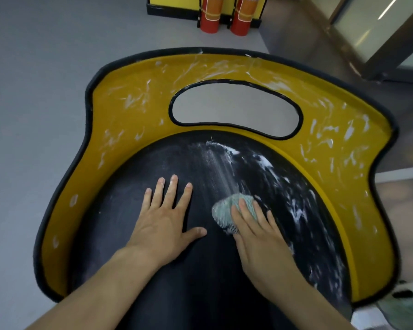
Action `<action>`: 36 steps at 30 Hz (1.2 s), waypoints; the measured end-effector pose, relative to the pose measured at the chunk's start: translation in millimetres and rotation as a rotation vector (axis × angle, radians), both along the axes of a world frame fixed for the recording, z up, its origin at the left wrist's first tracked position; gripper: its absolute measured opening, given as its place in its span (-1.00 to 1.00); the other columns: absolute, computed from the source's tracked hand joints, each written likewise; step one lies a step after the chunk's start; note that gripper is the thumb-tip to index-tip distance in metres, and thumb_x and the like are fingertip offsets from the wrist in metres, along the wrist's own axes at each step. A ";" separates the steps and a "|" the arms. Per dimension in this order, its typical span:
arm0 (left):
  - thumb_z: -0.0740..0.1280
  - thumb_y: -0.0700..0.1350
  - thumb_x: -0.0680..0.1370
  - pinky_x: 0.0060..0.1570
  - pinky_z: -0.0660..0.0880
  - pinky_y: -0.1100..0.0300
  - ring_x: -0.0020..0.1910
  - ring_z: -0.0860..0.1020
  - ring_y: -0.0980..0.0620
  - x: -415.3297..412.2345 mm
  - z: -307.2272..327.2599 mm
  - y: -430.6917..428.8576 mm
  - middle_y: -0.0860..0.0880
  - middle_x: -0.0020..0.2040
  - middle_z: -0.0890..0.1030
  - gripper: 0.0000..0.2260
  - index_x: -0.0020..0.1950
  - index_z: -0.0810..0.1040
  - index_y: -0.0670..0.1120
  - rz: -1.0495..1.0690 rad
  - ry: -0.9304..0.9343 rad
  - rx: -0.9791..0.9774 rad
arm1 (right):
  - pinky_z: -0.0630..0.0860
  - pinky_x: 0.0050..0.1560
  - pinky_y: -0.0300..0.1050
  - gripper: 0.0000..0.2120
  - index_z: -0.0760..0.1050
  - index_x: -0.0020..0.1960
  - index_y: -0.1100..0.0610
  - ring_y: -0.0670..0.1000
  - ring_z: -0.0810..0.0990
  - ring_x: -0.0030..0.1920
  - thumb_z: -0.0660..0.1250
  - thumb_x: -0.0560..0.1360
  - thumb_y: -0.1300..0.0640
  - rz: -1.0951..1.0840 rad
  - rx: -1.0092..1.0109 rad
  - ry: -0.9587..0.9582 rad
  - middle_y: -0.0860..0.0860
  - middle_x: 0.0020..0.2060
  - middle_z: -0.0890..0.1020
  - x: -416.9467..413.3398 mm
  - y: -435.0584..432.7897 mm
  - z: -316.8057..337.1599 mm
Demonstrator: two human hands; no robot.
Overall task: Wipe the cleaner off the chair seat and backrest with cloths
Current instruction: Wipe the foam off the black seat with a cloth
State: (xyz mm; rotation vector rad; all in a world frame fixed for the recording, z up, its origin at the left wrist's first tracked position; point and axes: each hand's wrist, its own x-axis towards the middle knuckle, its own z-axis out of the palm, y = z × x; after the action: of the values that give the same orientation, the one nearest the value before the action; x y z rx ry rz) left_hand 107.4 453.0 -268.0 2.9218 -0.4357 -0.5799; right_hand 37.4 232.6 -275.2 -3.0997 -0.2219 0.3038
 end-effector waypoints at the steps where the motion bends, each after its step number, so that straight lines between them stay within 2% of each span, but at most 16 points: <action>1: 0.05 0.47 0.53 0.56 -0.29 -0.11 0.56 -0.43 -0.13 -0.5 0.6 1.2 -0.08 0.59 -0.42 -0.11 0.60 -0.38 0.09 -0.007 0.007 -0.009 | 0.10 0.49 0.11 -0.43 0.25 0.58 0.11 0.13 0.19 0.58 -0.04 0.62 -0.03 0.010 -0.029 0.000 0.03 0.57 0.28 -12.7 -3.1 -2.4; 3: 0.08 0.46 0.53 0.56 -0.29 -0.11 0.55 -0.44 -0.12 -1.2 1.4 2.9 -0.08 0.59 -0.42 -0.11 0.60 -0.38 0.09 -0.010 0.014 -0.030 | 0.13 0.44 0.11 -0.44 0.29 0.56 0.11 0.14 0.23 0.56 0.02 0.60 0.00 0.025 -0.046 0.011 0.04 0.55 0.33 -21.5 -6.6 -7.2; 7: 0.10 0.44 0.55 0.56 -0.31 -0.11 0.54 -0.45 -0.12 -2.2 0.4 0.6 -0.08 0.58 -0.43 -0.10 0.60 -0.39 0.09 0.004 0.010 -0.032 | -0.03 0.59 0.10 -0.43 0.17 0.61 0.10 0.12 0.08 0.61 0.22 0.63 0.12 0.055 -0.005 -0.038 0.04 0.59 0.23 23.9 2.9 -14.5; 10: 0.11 0.44 0.54 0.55 -0.31 -0.12 0.54 -0.46 -0.12 0.0 0.3 -3.0 -0.08 0.58 -0.45 -0.10 0.60 -0.39 0.09 0.015 0.024 -0.021 | -0.17 0.60 0.10 -0.46 0.05 0.64 0.06 0.10 -0.08 0.63 0.09 0.70 0.09 0.018 0.056 -0.042 0.02 0.63 0.08 92.8 22.9 -8.2; 14: 0.13 0.47 0.52 0.55 -0.31 -0.12 0.55 -0.44 -0.12 5.0 2.1 -6.8 -0.07 0.58 -0.44 -0.07 0.60 -0.38 0.11 0.019 0.036 -0.018 | -0.16 0.60 0.13 -0.49 0.02 0.64 0.05 0.11 -0.12 0.63 0.02 0.72 0.05 -0.011 0.095 -0.037 0.02 0.64 0.03 157.6 41.4 -3.0; 18: 0.17 0.48 0.49 0.56 -0.30 -0.12 0.55 -0.43 -0.11 8.5 2.8 -9.8 -0.07 0.58 -0.43 -0.03 0.60 -0.37 0.12 0.033 0.060 -0.012 | -0.10 0.61 0.14 -0.49 0.03 0.65 0.06 0.08 -0.11 0.63 -0.01 0.71 0.03 0.006 0.086 -0.001 0.00 0.63 0.06 110.3 26.6 2.4; 22: 0.20 0.49 0.47 0.56 -0.28 -0.13 0.56 -0.42 -0.13 10.8 4.0 -11.9 -0.07 0.59 -0.43 -0.01 0.60 -0.37 0.12 0.032 0.064 -0.004 | 0.18 0.54 0.19 -0.47 0.29 0.57 0.11 0.15 0.16 0.59 -0.02 0.64 0.01 0.013 -0.044 -0.052 0.04 0.55 0.31 15.8 -5.1 4.9; 24: 0.19 0.49 0.47 0.56 -0.27 -0.14 0.56 -0.41 -0.14 12.1 4.4 -12.6 -0.08 0.59 -0.42 0.00 0.60 -0.37 0.11 0.028 0.067 0.002 | 0.17 0.46 0.17 -0.47 0.35 0.53 0.14 0.17 0.22 0.56 0.07 0.58 0.04 0.024 -0.078 -0.063 0.06 0.51 0.38 -10.2 -16.3 -2.7; 26: 0.18 0.50 0.47 0.56 -0.26 -0.14 0.56 -0.41 -0.15 11.7 4.5 -14.9 -0.09 0.58 -0.43 0.00 0.60 -0.38 0.10 0.027 0.065 0.011 | 0.13 0.44 0.16 -0.43 0.34 0.53 0.14 0.17 0.23 0.55 0.29 0.52 0.14 0.031 -0.068 -0.061 0.08 0.51 0.39 -8.4 -19.2 -9.3; 28: 0.17 0.50 0.47 0.56 -0.26 -0.14 0.56 -0.42 -0.16 10.4 4.8 -16.8 -0.09 0.58 -0.43 0.00 0.60 -0.39 0.10 0.027 0.058 0.018 | 0.13 0.49 0.15 -0.33 0.35 0.52 0.15 0.18 0.27 0.54 0.46 0.44 0.23 0.016 -0.053 -0.082 0.09 0.50 0.39 15.5 -15.3 -15.3; 29: 0.16 0.50 0.48 0.56 -0.27 -0.14 0.56 -0.42 -0.16 10.1 5.0 -17.7 -0.09 0.58 -0.43 -0.01 0.60 -0.39 0.10 0.024 0.055 0.021 | 0.14 0.54 0.14 -0.31 0.34 0.53 0.15 0.18 0.27 0.54 0.48 0.45 0.23 -0.002 -0.048 -0.094 0.09 0.51 0.38 31.2 -11.5 -14.8; 30: 0.15 0.50 0.48 0.56 -0.27 -0.13 0.56 -0.42 -0.15 9.6 5.1 -17.9 -0.09 0.58 -0.43 -0.02 0.60 -0.39 0.10 0.020 0.053 0.022 | 0.10 0.57 0.13 -0.33 0.30 0.56 0.14 0.18 0.23 0.56 0.44 0.50 0.21 -0.018 -0.038 -0.095 0.09 0.54 0.34 46.9 -8.3 -13.0; 33: 0.11 0.50 0.49 0.56 -0.29 -0.12 0.56 -0.42 -0.15 6.9 4.6 -17.9 -0.08 0.59 -0.42 -0.08 0.60 -0.37 0.17 0.005 0.046 0.012 | -0.12 0.60 0.09 -0.46 0.05 0.64 0.09 0.11 -0.08 0.63 0.11 0.70 0.11 -0.066 0.057 -0.031 0.03 0.63 0.08 78.5 -1.6 -3.6; 36: 0.09 0.49 0.50 0.56 -0.30 -0.11 0.56 -0.42 -0.15 3.1 3.6 -18.2 -0.07 0.59 -0.41 -0.13 0.60 -0.34 0.21 -0.007 0.030 -0.009 | -0.09 0.61 0.04 -0.49 0.02 0.64 0.07 0.07 -0.10 0.63 0.00 0.72 0.07 -0.091 0.110 -0.025 -0.01 0.63 0.03 60.7 0.3 1.1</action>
State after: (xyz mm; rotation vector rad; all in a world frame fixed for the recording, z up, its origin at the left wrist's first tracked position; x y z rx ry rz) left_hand 110.5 434.7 -264.4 2.9004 -0.4439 -0.6203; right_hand 98.1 232.9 -274.1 -2.9947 -0.0942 0.2425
